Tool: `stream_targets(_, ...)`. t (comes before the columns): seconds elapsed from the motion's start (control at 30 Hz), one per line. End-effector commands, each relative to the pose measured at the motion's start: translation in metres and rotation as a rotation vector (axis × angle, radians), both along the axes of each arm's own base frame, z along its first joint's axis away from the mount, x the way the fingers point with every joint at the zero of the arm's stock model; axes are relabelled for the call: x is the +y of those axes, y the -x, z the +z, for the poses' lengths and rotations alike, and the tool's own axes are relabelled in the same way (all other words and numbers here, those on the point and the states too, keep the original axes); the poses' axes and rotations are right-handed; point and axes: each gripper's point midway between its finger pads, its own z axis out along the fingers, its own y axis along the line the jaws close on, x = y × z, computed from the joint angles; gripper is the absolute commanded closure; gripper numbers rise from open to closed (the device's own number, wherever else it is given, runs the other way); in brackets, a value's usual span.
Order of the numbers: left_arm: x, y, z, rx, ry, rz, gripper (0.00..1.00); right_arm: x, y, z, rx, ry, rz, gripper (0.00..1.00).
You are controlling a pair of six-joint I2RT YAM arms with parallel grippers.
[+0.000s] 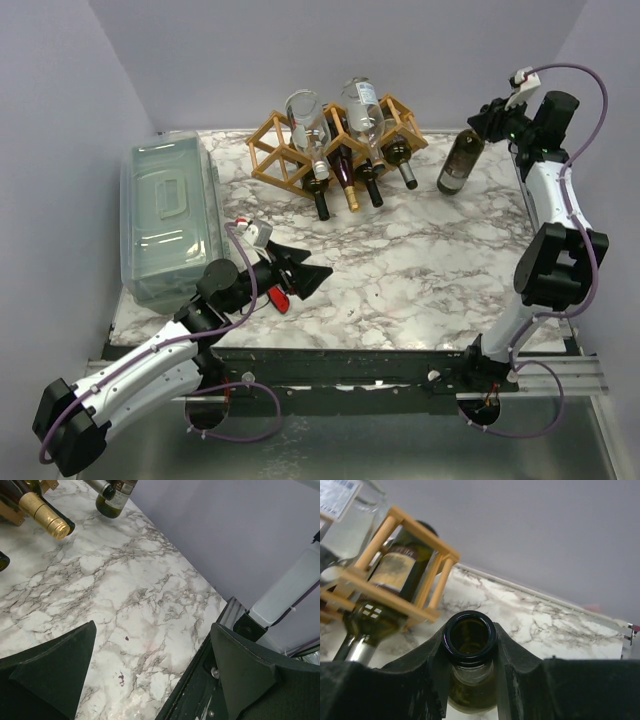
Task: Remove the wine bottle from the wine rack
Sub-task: Place the wine bottle at the center of the board.
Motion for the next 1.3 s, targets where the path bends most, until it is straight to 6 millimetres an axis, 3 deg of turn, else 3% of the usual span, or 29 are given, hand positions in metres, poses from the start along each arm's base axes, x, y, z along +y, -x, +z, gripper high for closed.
stream_targets(0.0,0.003,-0.005,0.006,0.008,0.010,0.028,0.01,-0.014,-0.042,0.053,-0.165,-0.011,-0.084,1.00)
stream_targets(0.23,0.004,-0.009,0.006,0.013,0.006,0.045,0.01,-0.009,-0.085,0.046,-0.212,0.002,-0.175,1.00)
stream_targets(0.53,0.001,-0.016,0.005,0.015,-0.018,0.053,0.01,0.002,-0.118,0.044,-0.244,0.001,-0.214,1.00)
stream_targets(0.87,-0.006,-0.022,0.006,0.027,-0.037,0.044,0.01,0.019,-0.134,0.038,-0.249,0.033,-0.180,0.99)
stream_targets(1.27,-0.006,-0.021,0.008,0.029,-0.029,0.041,0.01,0.030,-0.137,0.018,-0.219,0.055,-0.159,0.78)
